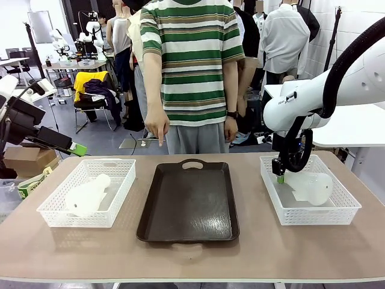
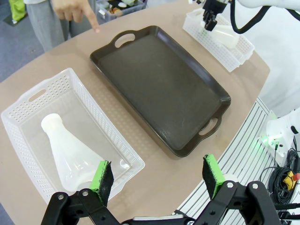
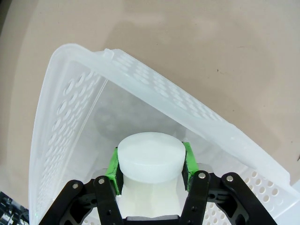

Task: Prepare the laboratory tools.
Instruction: While moving the picked Big flask to the Handle tray indicated by the person, stop as directed by the person.

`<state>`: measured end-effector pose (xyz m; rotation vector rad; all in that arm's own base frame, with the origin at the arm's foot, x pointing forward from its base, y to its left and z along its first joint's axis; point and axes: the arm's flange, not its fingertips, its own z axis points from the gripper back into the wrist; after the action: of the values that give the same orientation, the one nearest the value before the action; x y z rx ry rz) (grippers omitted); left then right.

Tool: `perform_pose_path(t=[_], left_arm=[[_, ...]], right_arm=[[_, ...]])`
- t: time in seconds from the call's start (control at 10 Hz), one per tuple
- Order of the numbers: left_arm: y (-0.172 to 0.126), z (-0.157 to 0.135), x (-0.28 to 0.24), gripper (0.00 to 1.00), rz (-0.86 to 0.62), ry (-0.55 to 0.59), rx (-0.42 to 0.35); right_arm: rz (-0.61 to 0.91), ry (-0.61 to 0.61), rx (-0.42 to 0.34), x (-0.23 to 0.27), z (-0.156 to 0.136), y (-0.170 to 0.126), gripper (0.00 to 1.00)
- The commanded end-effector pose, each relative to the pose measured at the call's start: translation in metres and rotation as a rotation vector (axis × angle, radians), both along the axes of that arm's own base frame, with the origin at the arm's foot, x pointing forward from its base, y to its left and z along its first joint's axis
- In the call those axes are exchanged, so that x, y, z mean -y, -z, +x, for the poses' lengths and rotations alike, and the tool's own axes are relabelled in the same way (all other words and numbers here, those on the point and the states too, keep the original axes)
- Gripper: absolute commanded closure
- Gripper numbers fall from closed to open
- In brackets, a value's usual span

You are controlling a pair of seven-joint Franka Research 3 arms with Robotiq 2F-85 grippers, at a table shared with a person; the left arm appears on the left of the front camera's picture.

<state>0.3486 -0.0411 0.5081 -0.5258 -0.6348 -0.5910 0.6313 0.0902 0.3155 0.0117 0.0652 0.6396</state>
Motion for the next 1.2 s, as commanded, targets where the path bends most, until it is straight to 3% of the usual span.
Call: perform_pose_path(t=[0.0, 1.1], left_arm=[[0.0006, 0.0008, -0.0012, 0.00, -0.016, 0.009, -0.001], [0.0006, 0.0008, -0.0012, 0.00, -0.016, 0.009, -0.001]], right_arm=[[-0.001, 0.001, 0.001, 0.0000, 0.0002, 0.0001, 1.00], [-0.001, 0.001, 0.001, 0.0000, 0.0002, 0.0001, 1.00]])
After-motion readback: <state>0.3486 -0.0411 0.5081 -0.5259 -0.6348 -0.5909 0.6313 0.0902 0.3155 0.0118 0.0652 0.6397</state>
